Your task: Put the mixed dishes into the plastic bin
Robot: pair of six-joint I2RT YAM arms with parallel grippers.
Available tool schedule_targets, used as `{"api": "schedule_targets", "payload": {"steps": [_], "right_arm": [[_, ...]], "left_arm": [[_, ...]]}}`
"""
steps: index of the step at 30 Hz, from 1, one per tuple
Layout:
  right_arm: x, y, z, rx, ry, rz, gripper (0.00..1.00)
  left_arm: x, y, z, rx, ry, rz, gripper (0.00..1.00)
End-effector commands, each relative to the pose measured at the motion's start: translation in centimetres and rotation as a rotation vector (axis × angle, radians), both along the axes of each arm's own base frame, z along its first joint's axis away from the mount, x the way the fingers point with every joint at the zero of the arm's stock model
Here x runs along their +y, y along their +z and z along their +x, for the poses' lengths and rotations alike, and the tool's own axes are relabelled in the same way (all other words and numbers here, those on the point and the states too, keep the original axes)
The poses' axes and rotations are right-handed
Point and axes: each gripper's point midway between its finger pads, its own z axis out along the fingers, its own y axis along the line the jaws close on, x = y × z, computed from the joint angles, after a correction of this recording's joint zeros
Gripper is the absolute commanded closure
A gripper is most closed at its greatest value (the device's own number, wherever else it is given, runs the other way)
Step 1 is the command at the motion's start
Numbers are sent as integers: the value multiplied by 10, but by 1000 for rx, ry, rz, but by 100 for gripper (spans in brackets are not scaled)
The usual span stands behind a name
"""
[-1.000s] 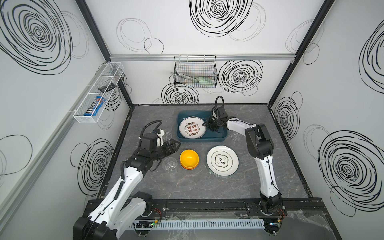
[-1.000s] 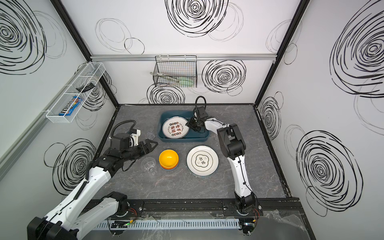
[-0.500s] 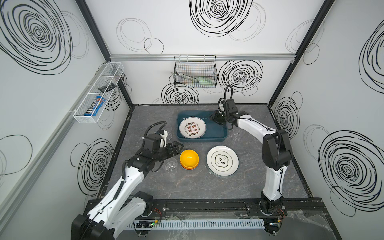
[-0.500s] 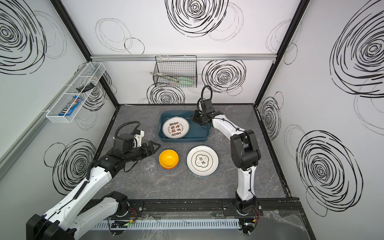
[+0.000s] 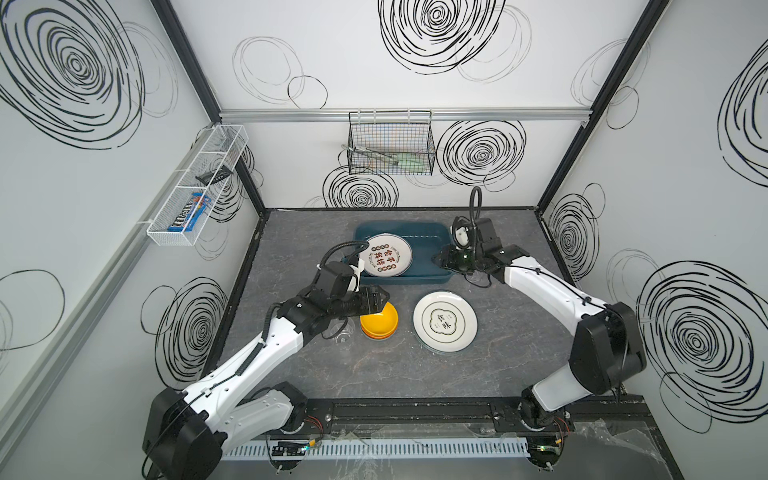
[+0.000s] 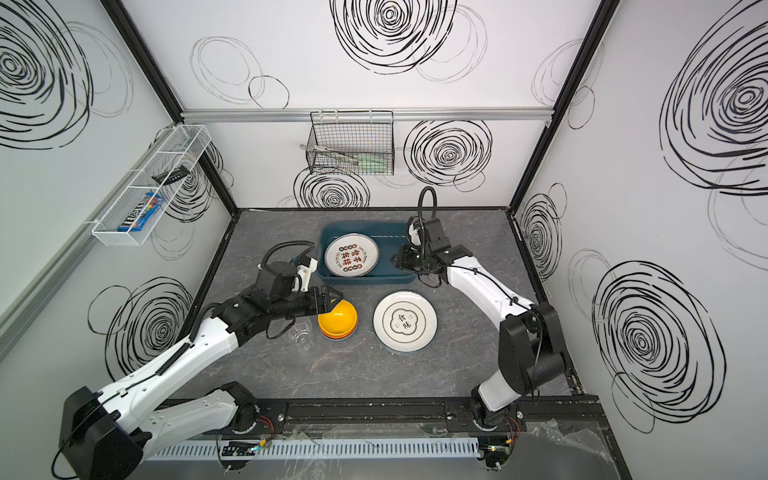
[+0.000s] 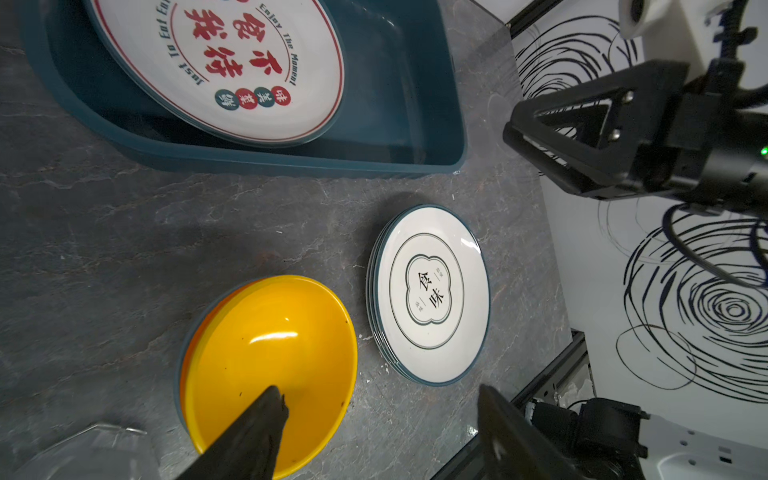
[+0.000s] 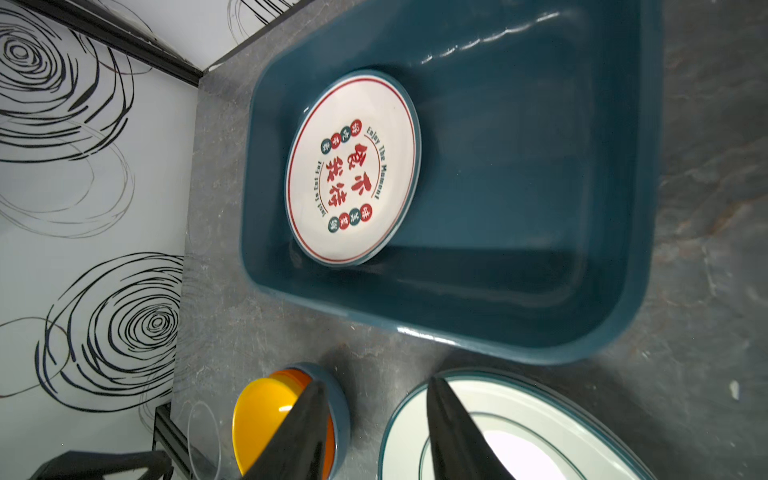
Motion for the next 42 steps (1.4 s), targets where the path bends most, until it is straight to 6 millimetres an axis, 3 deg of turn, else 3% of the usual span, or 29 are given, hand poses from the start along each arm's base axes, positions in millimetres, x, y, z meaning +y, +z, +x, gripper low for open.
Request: {"api": "schedule_targets", "payload": {"steps": [1,8,18,28,42], "right_arm": [[-16,-3,-24,22,10,-20,55],[-58,-21,-57,77,-50,-23,54],[-106,-46,-84,134,-178,-37,51],[-115,-73,-102,232,-186,-62,52],[-117,-101,-108,283,-186,-83,52]], "left_arm": [[-14,9,6,-47,-23,24,24],[-45,0,5,-42,-78,68,24],[-88,-23,0,-11,-142,133,23],[-114,-51,1,27,-169,193,23],[-134,-88,1,81,-206,261,25]]}}
